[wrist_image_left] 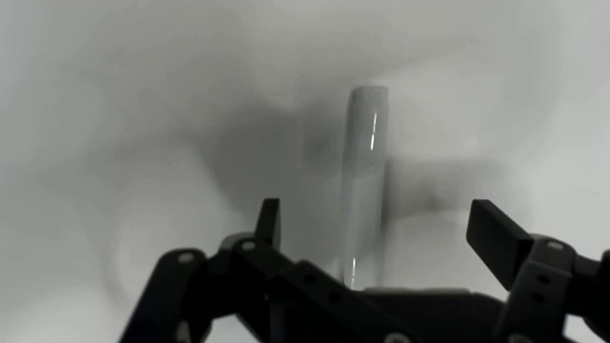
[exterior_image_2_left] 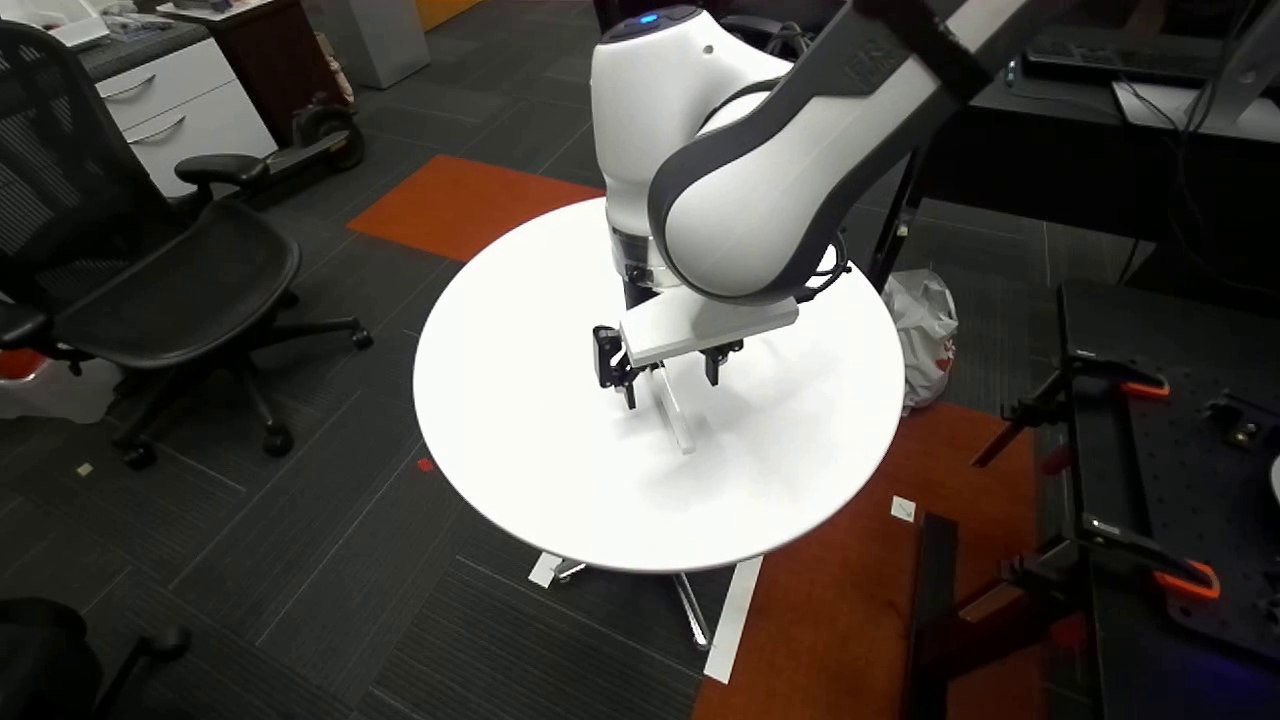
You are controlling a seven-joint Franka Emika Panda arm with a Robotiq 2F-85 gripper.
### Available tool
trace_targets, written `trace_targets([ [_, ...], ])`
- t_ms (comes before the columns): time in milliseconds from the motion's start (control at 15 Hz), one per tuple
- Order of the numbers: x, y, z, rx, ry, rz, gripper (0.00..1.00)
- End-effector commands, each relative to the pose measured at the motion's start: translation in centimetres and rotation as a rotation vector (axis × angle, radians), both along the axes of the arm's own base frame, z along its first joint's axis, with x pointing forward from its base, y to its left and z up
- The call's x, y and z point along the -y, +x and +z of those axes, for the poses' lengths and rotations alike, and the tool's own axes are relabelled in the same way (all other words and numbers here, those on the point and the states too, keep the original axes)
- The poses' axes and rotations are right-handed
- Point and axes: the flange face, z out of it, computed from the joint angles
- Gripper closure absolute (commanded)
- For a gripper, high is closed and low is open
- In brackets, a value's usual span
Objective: Put the marker in the bowl
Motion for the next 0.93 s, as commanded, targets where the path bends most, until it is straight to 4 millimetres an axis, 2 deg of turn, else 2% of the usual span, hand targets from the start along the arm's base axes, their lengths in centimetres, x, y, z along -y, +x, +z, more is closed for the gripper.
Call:
trace_targets([
  [0, 0.0, 0.7, -0.5, -0.037, 0.013, -0.036, 0.0],
  [200, -0.1, 0.6, -1.4, -0.051, 0.018, -0.041, 0.02],
  [267, -0.1, 0.6, -1.8, -0.052, 0.016, -0.043, 0.26],
  [333, -0.2, 0.5, -2.0, -0.057, 0.015, -0.044, 0.27],
  [467, -0.2, 0.4, -2.5, -0.063, 0.017, -0.045, 0.36],
  [867, -0.5, 0.8, -2.1, -0.051, 0.017, -0.04, 0.84],
])
